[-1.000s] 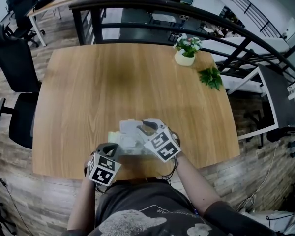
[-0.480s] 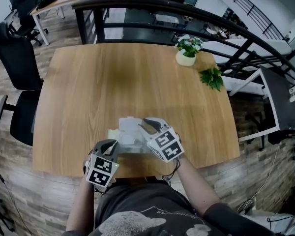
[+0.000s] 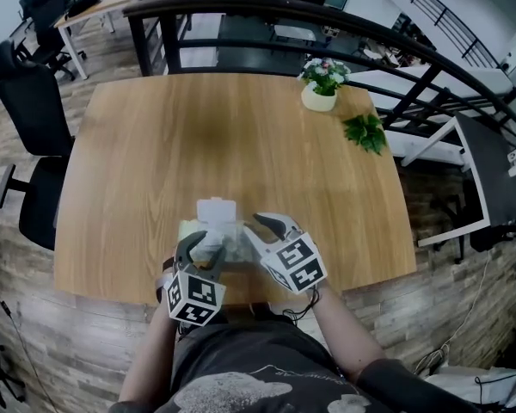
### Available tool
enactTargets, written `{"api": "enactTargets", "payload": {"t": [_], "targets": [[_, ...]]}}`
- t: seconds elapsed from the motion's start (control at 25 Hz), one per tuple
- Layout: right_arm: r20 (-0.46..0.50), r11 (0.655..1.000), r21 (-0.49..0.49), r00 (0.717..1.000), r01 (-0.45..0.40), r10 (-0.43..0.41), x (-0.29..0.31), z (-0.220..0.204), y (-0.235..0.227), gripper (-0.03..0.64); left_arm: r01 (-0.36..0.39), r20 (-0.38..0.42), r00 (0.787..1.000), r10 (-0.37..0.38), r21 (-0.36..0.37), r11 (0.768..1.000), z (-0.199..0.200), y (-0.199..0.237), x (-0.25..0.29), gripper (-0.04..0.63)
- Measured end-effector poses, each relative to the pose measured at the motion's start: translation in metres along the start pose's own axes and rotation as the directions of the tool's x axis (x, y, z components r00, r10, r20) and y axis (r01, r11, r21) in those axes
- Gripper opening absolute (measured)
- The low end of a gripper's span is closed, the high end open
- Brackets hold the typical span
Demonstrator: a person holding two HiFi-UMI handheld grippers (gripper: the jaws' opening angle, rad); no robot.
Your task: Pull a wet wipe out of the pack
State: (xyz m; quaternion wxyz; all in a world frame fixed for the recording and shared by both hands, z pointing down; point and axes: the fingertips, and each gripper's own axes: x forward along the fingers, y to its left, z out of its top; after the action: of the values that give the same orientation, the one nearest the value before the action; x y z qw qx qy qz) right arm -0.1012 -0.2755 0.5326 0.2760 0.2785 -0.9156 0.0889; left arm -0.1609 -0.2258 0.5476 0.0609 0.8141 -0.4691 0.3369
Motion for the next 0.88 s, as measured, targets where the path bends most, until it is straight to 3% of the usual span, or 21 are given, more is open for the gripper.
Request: {"api": "enactTargets", "payload": {"t": [0.2, 0.32, 0.36, 0.76, 0.88], "targets": [[0.007, 1.000, 0.002, 1.000, -0.028, 0.028, -0.012, -0.008, 0.006, 0.115, -0.086, -0.040, 0.996, 0.086, 0.001, 0.996, 0.003, 0.006, 0.012, 0.186], [0.013, 0.998, -0.014, 0.998, -0.054, 0.054, -0.014, -0.009, 0.011, 0.115, -0.147, -0.028, 0.989, 0.145, -0.062, 0.987, 0.007, 0.019, 0.007, 0.047], [0.012, 0.998, -0.021, 0.998, -0.063, 0.063, -0.014, -0.009, 0.014, 0.115, -0.153, -0.028, 0.988, 0.151, -0.077, 0.985, 0.007, 0.022, 0.005, 0.033], [-0.012, 0.984, -0.099, 0.989, -0.146, 0.146, 0.003, 0.003, 0.042, 0.115, -0.137, -0.048, 0.990, 0.131, -0.165, 0.977, -0.007, 0.037, -0.009, 0.014], [-0.055, 0.972, -0.128, 0.980, -0.196, 0.191, 0.011, 0.004, 0.057, 0.086, -0.123, -0.063, 0.992, 0.113, -0.191, 0.974, -0.018, 0.043, -0.012, 0.014]]}}
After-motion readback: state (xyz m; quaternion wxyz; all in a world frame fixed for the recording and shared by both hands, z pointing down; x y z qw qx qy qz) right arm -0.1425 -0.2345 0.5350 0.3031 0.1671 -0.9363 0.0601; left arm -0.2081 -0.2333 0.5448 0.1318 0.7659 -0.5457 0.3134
